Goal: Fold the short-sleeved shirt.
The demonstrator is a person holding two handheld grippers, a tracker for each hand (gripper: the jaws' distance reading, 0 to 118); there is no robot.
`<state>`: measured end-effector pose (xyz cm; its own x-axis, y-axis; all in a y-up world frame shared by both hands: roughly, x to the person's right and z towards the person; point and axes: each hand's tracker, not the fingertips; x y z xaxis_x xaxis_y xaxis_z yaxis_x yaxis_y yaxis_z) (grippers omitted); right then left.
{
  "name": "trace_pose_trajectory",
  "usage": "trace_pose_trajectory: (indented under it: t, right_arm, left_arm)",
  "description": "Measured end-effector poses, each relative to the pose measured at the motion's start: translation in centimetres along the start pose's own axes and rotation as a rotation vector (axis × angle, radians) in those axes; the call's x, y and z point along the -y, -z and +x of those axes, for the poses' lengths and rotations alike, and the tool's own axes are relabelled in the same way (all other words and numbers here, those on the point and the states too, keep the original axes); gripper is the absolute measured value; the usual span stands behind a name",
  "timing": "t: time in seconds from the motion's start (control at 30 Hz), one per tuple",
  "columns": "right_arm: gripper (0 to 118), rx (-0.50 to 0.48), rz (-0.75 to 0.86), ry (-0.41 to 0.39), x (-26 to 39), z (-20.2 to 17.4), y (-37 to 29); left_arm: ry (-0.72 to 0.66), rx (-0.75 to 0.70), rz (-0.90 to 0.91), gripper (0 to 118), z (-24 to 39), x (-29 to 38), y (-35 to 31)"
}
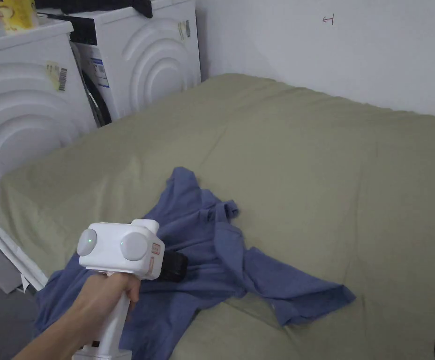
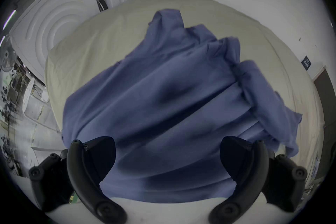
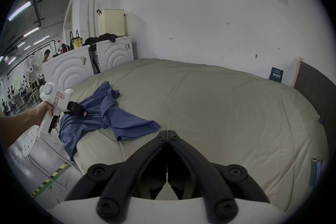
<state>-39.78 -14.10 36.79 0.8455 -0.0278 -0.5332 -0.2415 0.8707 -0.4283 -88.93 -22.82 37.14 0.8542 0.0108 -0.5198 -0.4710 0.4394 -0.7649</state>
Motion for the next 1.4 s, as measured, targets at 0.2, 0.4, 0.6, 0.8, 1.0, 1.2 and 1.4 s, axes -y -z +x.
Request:
trace_pose_trajectory:
  t: [0.2, 0.4, 0.6, 0.8, 1.0, 1.2, 1.4]
  right_arm:
    - [1, 0.018, -0.016, 0.021, 0.5, 1.4, -0.9]
    - [1, 0.036, -0.016, 0.075, 1.3, 3.3, -3.7]
    - [1, 0.112, 0.02, 0.129, 2.3, 6.7, -8.7]
    - [1, 0.211, 0.064, 0.201, 3.4, 10.8, -13.9]
    - [1, 0.339, 0.069, 0.26, 5.2, 15.0, -18.5]
    - [1, 0.437, 0.066, 0.346, 7.0, 18.5, -21.2]
    - [1, 0.473, 0.052, 0.401, 8.5, 20.7, -21.5]
  left_arm:
    - [0.018, 0.021, -0.034, 99, 0.3, 0.2, 0.4]
    - [0.065, 0.023, 0.069, 3, 2.8, 0.1, -3.5]
    - [0.145, 0.172, 0.141, 3, 10.2, -0.4, -8.4]
    - [0.287, 0.336, 0.187, 3, 23.3, -1.4, -11.3]
    - [0.48, 0.531, 0.2, 3, 40.6, -0.4, -14.5]
    - [0.646, 0.76, 0.188, 3, 55.2, 3.7, -19.2]
    - [0.741, 0.839, 0.139, 3, 60.7, 8.2, -19.9]
